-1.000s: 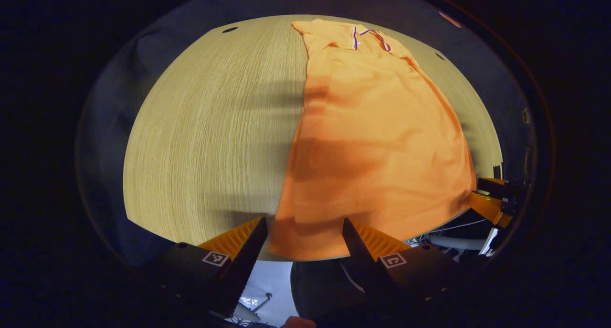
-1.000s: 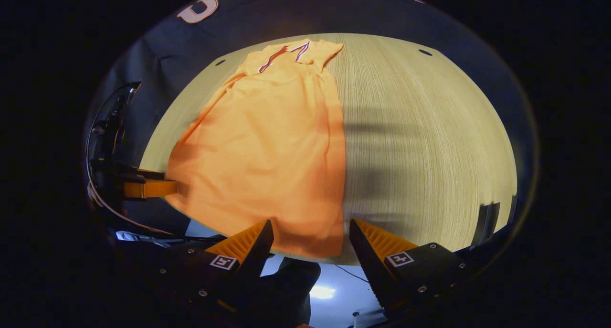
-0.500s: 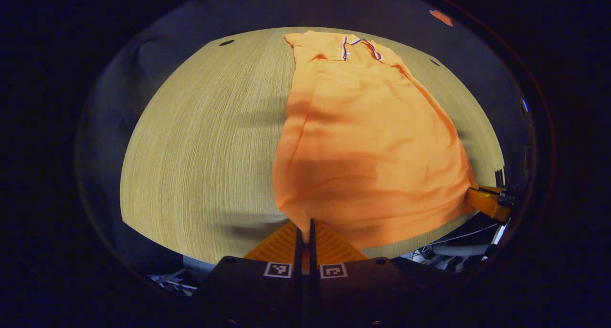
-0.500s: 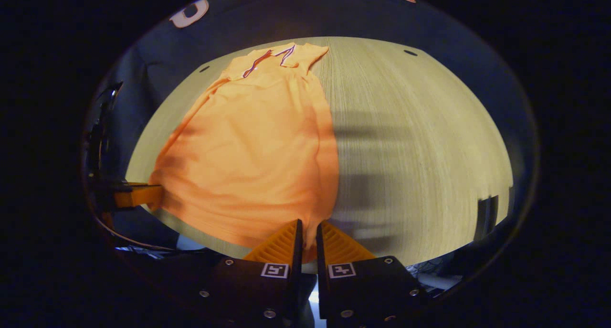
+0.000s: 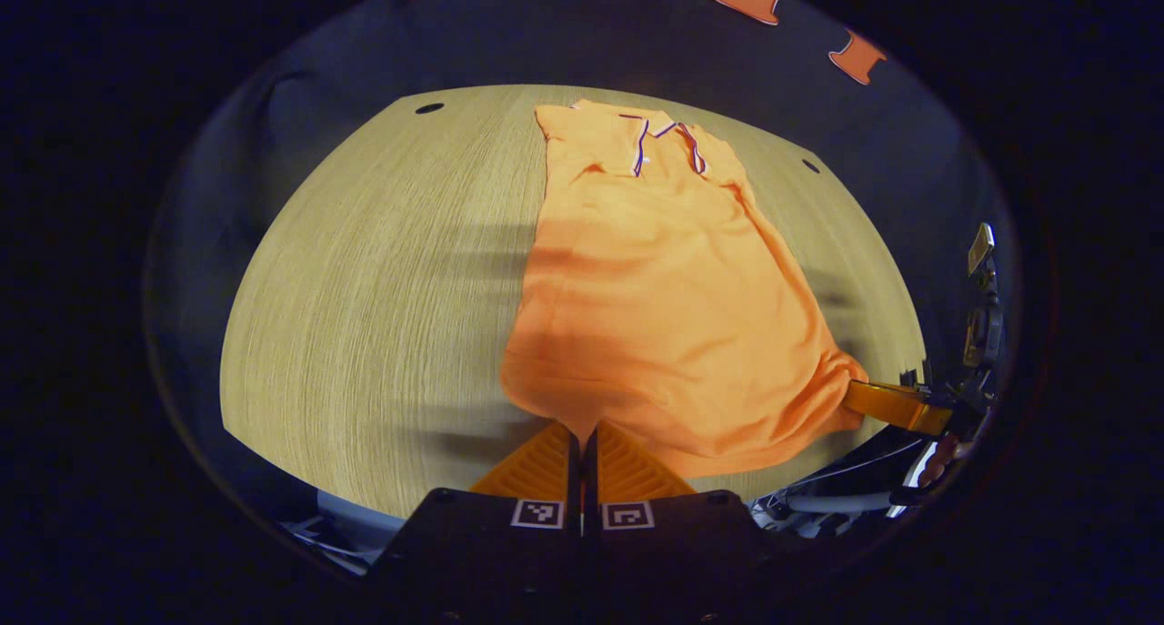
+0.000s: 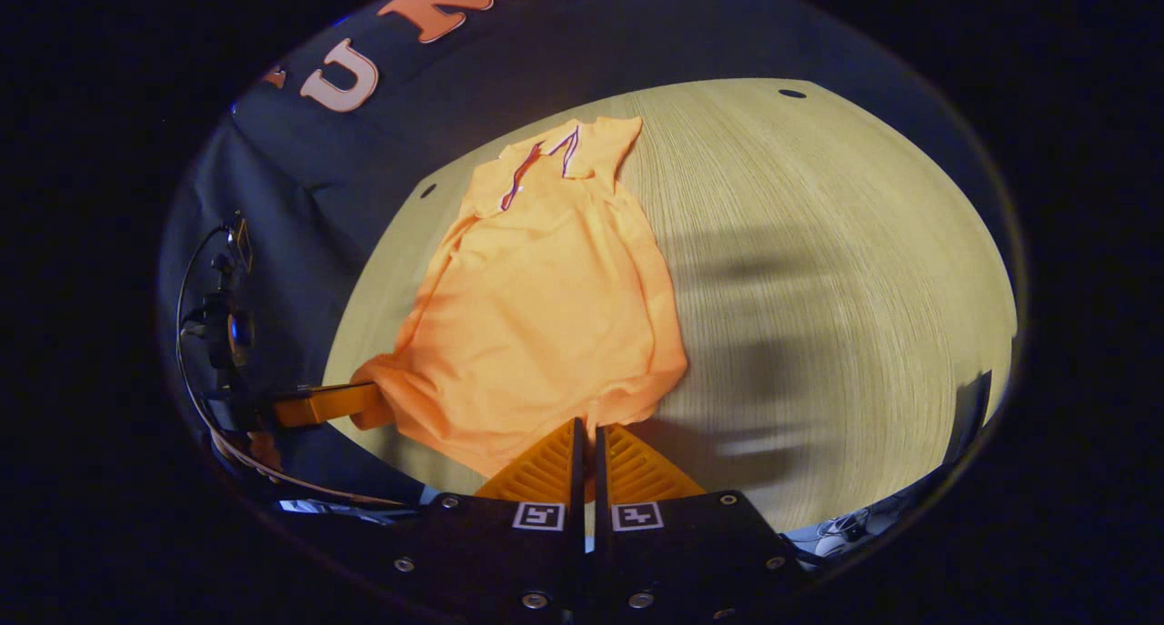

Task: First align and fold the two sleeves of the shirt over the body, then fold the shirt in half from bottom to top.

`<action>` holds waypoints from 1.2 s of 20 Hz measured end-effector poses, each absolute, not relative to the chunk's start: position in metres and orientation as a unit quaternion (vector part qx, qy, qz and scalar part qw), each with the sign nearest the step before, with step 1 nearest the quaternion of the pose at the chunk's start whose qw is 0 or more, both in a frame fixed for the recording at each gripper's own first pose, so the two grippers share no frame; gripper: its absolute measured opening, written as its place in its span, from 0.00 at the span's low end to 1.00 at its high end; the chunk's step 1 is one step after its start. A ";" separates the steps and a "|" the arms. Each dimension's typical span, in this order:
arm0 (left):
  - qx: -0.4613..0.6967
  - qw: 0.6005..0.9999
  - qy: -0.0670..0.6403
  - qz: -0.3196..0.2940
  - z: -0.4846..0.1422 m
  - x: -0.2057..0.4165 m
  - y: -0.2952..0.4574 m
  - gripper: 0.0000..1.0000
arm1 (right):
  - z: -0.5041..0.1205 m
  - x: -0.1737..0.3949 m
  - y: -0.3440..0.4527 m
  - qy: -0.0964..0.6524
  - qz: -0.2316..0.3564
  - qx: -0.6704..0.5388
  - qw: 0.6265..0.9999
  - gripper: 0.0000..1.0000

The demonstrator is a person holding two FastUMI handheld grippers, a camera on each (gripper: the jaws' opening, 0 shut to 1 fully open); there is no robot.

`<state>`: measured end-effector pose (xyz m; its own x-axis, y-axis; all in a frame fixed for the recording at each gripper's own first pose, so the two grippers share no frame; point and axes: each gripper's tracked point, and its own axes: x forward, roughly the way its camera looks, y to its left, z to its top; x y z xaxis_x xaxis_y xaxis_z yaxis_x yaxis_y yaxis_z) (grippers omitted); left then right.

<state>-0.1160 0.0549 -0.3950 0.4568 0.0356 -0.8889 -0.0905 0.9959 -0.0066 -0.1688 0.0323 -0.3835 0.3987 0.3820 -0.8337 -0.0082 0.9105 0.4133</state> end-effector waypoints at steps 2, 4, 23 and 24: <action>-0.023 0.864 0.501 0.034 -0.378 -0.101 0.053 0.01 | -0.369 -0.157 0.038 0.516 0.133 0.206 0.821 0.05; -0.019 0.874 0.485 0.032 -0.362 -0.086 0.052 0.01 | -0.358 -0.143 0.042 0.502 0.142 0.232 0.821 0.05; -0.008 0.903 0.429 -0.037 -0.307 0.122 0.074 0.01 | -0.308 0.037 0.048 0.454 0.116 0.221 0.855 0.05; -0.007 0.903 0.428 -0.040 -0.309 0.136 0.076 0.01 | -0.310 0.050 0.048 0.454 0.110 0.217 0.857 0.05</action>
<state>0.1363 0.0764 -0.3092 0.6304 -0.0783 -0.7723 0.0669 0.9967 -0.0464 0.0496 0.0477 -0.3101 0.5632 0.3859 -0.7307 0.0086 0.8814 0.4722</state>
